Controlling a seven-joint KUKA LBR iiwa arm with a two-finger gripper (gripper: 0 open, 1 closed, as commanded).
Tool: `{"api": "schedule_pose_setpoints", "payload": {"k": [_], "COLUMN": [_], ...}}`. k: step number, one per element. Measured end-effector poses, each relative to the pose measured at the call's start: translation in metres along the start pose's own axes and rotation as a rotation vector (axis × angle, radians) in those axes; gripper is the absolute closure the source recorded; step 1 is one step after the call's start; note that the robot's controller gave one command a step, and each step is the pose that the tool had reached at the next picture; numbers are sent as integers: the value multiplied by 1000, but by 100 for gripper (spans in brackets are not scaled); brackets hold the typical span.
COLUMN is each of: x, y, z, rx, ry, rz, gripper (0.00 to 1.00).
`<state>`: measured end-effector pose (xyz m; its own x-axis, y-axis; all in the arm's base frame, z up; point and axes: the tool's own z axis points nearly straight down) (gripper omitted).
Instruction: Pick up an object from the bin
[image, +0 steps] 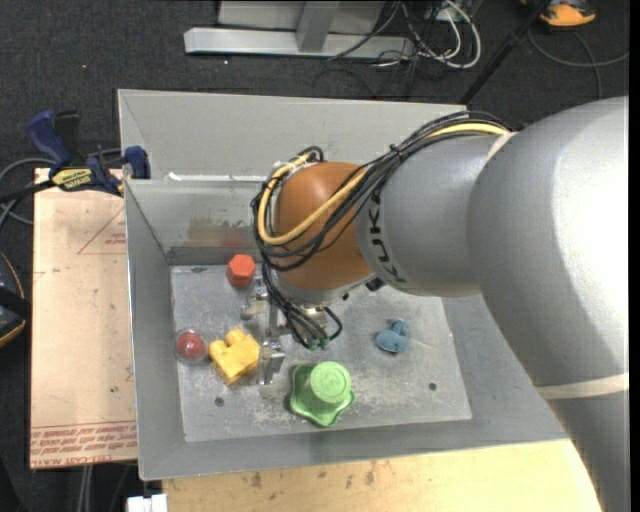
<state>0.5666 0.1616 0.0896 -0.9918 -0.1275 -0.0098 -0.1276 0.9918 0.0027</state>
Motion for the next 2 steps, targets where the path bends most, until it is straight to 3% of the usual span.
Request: {"api": "schedule_pose_setpoints", "payload": {"k": [1, 2], "x": [-5, 3], "y": [1, 1], "z": [-11, -10], "rx": [1, 0], "ry": [6, 9], "rz": [-178, -428], "gripper": [0, 0]}}
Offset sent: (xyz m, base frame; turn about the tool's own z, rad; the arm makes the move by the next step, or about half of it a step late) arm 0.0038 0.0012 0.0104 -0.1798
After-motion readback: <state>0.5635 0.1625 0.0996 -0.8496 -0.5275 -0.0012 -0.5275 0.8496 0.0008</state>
